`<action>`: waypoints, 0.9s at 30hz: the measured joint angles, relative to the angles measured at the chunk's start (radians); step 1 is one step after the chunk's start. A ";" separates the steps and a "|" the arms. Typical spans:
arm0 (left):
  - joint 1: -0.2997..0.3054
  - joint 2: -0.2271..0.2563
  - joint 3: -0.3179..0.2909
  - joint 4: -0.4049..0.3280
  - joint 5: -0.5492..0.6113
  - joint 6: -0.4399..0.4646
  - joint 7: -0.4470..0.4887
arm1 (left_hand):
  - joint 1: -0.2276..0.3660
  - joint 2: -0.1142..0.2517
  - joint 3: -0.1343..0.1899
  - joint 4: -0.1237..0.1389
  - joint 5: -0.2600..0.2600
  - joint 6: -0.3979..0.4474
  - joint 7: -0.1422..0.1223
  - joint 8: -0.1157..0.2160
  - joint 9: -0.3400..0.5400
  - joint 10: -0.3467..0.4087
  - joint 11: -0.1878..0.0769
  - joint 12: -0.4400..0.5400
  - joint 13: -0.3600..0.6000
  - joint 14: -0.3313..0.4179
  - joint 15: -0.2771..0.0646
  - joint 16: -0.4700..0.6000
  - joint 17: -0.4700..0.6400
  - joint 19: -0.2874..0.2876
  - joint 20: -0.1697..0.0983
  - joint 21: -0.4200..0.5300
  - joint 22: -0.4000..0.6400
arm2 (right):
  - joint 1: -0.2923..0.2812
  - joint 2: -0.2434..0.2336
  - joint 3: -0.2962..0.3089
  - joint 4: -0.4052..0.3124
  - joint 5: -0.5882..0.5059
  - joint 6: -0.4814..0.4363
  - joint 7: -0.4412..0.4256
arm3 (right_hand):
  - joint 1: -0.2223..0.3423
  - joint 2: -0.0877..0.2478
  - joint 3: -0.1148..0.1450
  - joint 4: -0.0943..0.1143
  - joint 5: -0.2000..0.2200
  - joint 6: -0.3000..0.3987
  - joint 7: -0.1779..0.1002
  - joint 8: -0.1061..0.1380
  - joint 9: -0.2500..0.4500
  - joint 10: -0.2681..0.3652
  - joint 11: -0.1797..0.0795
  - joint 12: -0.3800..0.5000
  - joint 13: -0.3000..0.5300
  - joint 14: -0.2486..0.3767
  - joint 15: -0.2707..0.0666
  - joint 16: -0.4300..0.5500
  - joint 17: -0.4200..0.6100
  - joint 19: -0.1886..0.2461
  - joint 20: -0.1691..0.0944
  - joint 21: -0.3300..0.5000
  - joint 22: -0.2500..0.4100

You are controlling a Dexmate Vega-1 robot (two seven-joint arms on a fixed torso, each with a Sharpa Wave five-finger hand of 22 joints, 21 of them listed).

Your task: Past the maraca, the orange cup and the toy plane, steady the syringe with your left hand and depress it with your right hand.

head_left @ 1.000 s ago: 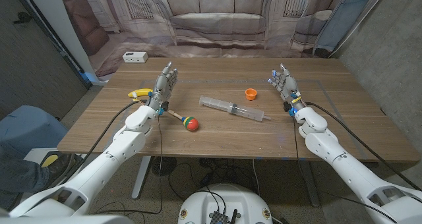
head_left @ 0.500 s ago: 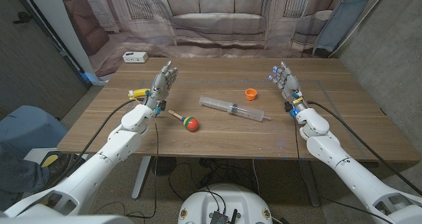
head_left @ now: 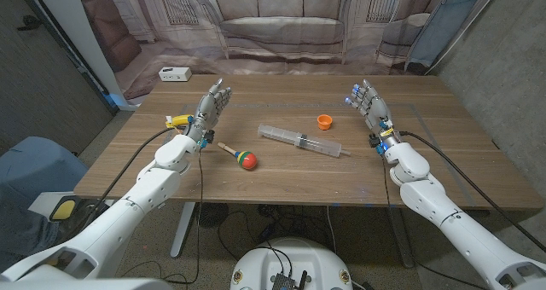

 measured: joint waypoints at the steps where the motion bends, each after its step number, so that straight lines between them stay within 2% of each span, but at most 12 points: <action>1: 0.000 0.000 0.001 0.001 0.000 0.000 -0.002 | 0.000 0.000 0.000 0.000 0.000 0.000 0.000 0.000 0.000 0.000 0.000 0.000 0.000 0.000 0.000 0.000 0.000 0.000 0.000 0.000 0.000 | -0.003 -0.001 0.000 -0.004 -0.003 0.002 -0.004 | 0.000 0.000 0.000 0.000 0.000 0.000 0.000 0.000 0.000 0.000 0.000 0.000 0.000 0.002 0.002 0.000 0.000 0.000 0.000 0.000 0.000; 3: -0.001 0.000 0.002 0.004 -0.001 0.000 -0.008 | 0.000 0.000 0.000 0.000 -0.003 0.004 0.004 0.000 0.000 0.004 -0.004 0.000 0.000 0.004 -0.004 0.000 0.000 0.000 0.000 0.000 0.000 | -0.011 -0.005 0.001 -0.016 -0.007 0.004 -0.007 | 0.000 0.000 0.000 0.000 0.000 0.008 -0.007 0.000 0.000 0.014 0.001 0.001 0.000 0.005 0.005 0.000 0.000 0.000 0.000 0.000 0.000; 7: -0.007 -0.005 0.007 0.017 -0.012 -0.001 -0.029 | 0.000 0.000 0.000 0.000 -0.004 0.011 0.000 0.000 0.000 0.013 -0.005 0.000 0.000 0.011 0.000 0.000 0.000 0.000 0.000 -0.003 0.000 | -0.025 -0.014 0.002 -0.038 -0.022 0.010 -0.016 | 0.000 0.000 0.003 -0.003 0.000 0.023 -0.005 0.004 0.000 0.040 0.007 0.010 0.000 0.004 0.005 -0.008 0.000 -0.001 0.001 -0.008 0.000; 11: -0.015 -0.011 0.014 0.034 -0.017 -0.007 -0.047 | 0.005 0.005 0.000 0.000 -0.004 0.020 0.002 0.004 0.000 0.020 -0.005 0.000 0.000 0.016 -0.005 0.000 0.000 0.000 0.000 -0.008 0.000 | -0.040 -0.022 0.005 -0.057 -0.035 0.018 -0.026 | 0.004 -0.004 0.003 -0.003 0.000 0.035 -0.017 0.004 0.000 0.039 0.007 0.010 0.000 -0.029 0.003 -0.023 0.000 -0.037 0.000 -0.024 0.000; 15: -0.016 -0.015 0.017 0.038 -0.015 -0.012 -0.048 | 0.005 0.005 0.002 -0.002 -0.007 0.031 0.001 0.004 0.000 0.035 -0.002 0.002 0.000 0.036 -0.004 0.000 0.000 0.023 0.012 -0.003 0.000 | -0.055 -0.028 0.009 -0.076 -0.046 0.023 -0.038 | 0.004 -0.004 0.003 -0.003 0.000 0.054 -0.035 0.008 0.000 0.048 0.006 0.010 0.000 -0.033 0.000 -0.023 0.000 -0.042 0.002 -0.031 0.000; 21: -0.007 -0.019 0.018 0.023 0.000 -0.013 -0.014 | 0.016 0.005 -0.001 -0.007 -0.007 0.046 0.000 0.004 0.000 0.054 -0.005 0.007 0.000 0.061 -0.003 0.000 0.000 0.047 0.020 -0.002 0.000 | -0.077 -0.047 0.013 -0.105 -0.076 0.028 -0.045 | 0.011 0.003 0.003 -0.003 0.000 0.059 -0.030 0.008 0.000 0.048 0.005 0.005 0.000 -0.037 -0.004 -0.023 0.000 -0.048 -0.004 -0.031 0.000; 24: 0.003 -0.018 0.017 0.005 0.000 -0.013 -0.014 | 0.016 0.005 -0.001 -0.007 -0.007 0.046 0.000 0.004 0.000 0.061 0.000 0.008 0.000 0.062 -0.005 0.000 0.000 0.046 0.020 -0.002 0.000 | -0.077 -0.047 0.013 -0.105 -0.087 0.030 -0.042 | 0.016 0.008 0.003 -0.003 0.000 0.050 -0.026 0.005 0.000 0.028 -0.004 0.000 0.000 -0.038 -0.005 -0.030 0.000 -0.049 -0.005 -0.031 0.000; 25: 0.005 -0.018 0.017 0.002 0.008 -0.012 0.010 | 0.016 0.005 -0.001 -0.007 -0.007 0.046 0.000 0.004 0.000 0.061 0.000 0.008 0.000 0.062 -0.005 0.000 0.000 0.046 0.020 -0.002 0.000 | -0.085 -0.066 0.013 -0.121 -0.089 0.030 -0.040 | 0.016 0.008 0.003 -0.003 0.000 0.045 -0.024 0.004 0.000 0.024 0.000 -0.004 0.000 -0.038 -0.005 -0.034 0.000 -0.049 -0.005 -0.031 0.000; 27: 0.012 -0.011 0.012 -0.011 0.009 -0.011 0.012 | 0.016 0.005 -0.001 -0.007 -0.007 0.046 0.000 0.004 0.000 0.061 0.000 0.008 0.000 0.062 -0.005 0.000 0.000 0.046 0.020 -0.002 0.000 | -0.086 -0.068 0.013 -0.122 -0.093 0.031 -0.037 | 0.016 0.008 0.003 -0.003 0.000 0.042 -0.021 0.000 0.000 0.021 -0.004 -0.006 0.000 -0.038 -0.005 -0.034 0.000 -0.049 -0.005 -0.031 0.000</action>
